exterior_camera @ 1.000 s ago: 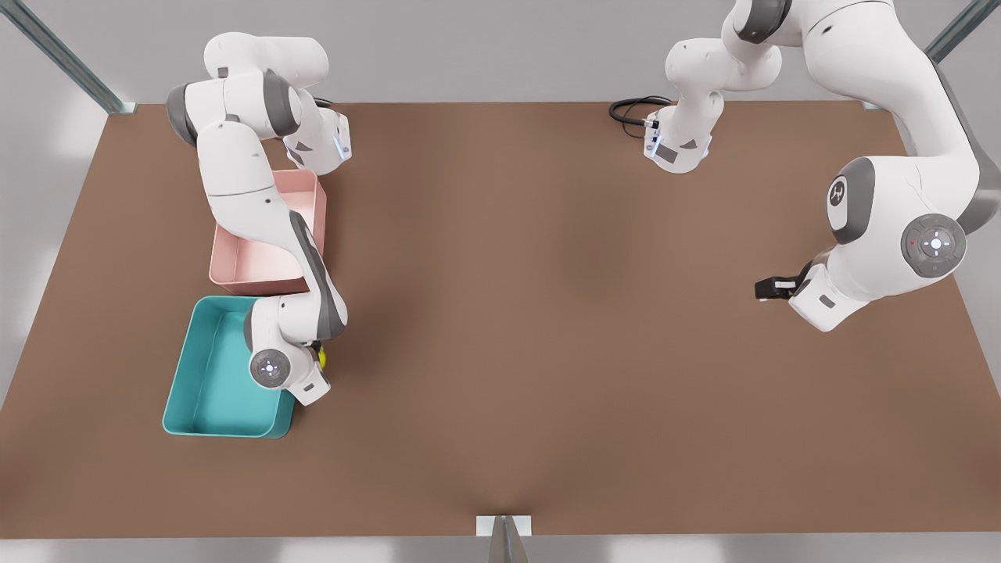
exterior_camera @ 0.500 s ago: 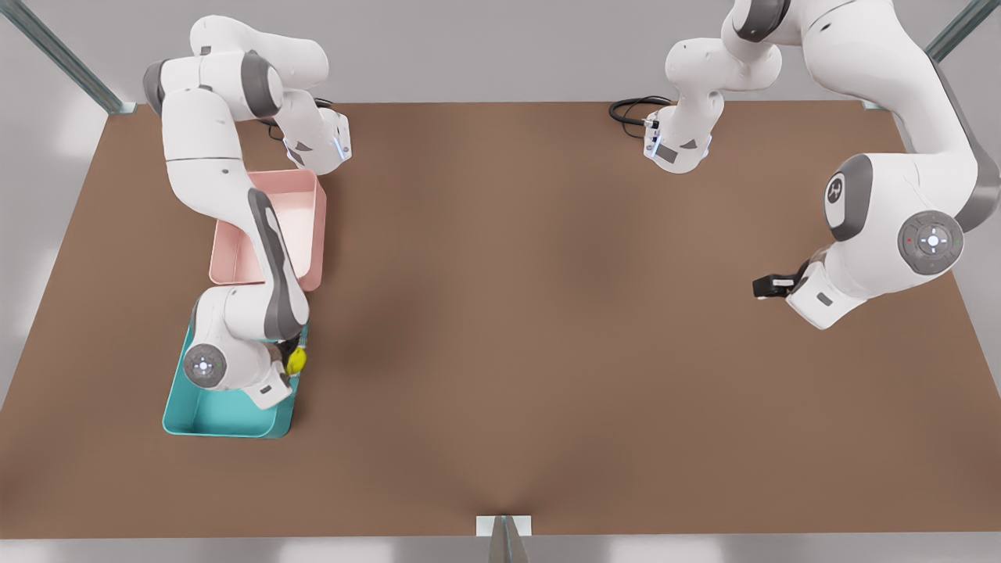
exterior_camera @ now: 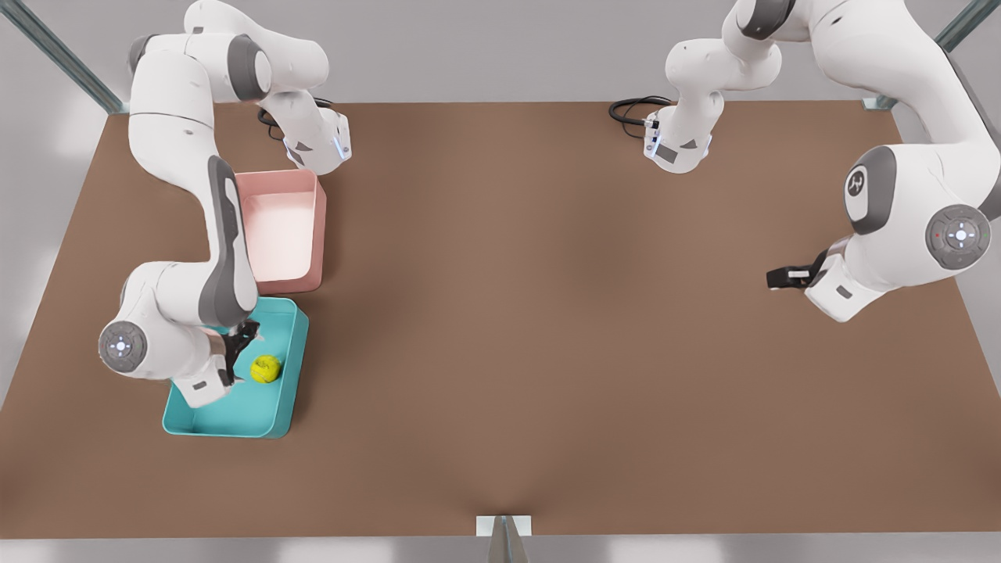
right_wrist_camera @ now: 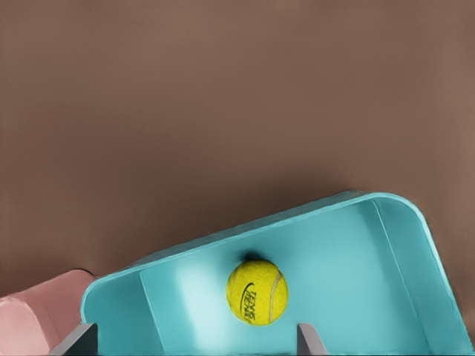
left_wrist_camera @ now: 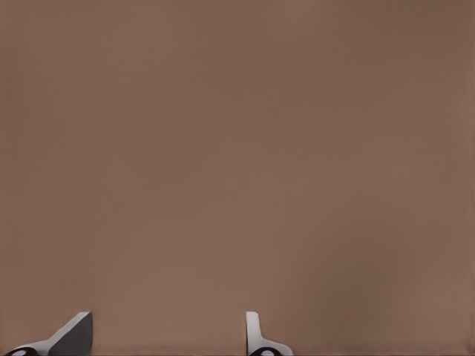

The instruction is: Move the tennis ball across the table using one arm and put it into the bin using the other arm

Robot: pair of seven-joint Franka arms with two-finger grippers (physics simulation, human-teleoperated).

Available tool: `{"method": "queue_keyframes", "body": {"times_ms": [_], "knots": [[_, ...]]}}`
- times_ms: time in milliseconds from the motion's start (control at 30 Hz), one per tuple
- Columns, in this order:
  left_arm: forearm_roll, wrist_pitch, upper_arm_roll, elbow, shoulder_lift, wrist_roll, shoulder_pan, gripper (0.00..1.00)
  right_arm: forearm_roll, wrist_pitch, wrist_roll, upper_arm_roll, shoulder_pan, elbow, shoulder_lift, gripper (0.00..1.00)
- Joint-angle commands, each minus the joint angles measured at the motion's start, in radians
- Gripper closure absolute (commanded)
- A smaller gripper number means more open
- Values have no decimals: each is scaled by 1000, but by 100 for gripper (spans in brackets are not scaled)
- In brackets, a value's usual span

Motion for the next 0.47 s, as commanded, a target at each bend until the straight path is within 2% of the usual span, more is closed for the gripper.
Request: {"method": "queue_keyframes", "body": {"times_ms": [0,33,133,167,433], "knots": [[-31,-16,-1,1,-10,6,0,0,-190,-149,992,38,7,13,-93,0],[-34,-16,0,1,-15,6,0,0,-225,-192,992,72,-33,5,-165,0],[-42,-39,-14,1,-15,4,0,0,-157,-235,1008,91,-68,-124,-378,0],[-42,-38,-14,1,-15,4,0,0,-139,-275,1115,91,-69,-127,-394,0],[-40,-39,-20,1,-29,4,0,0,-131,-290,1120,92,-96,-121,-401,0]]}}
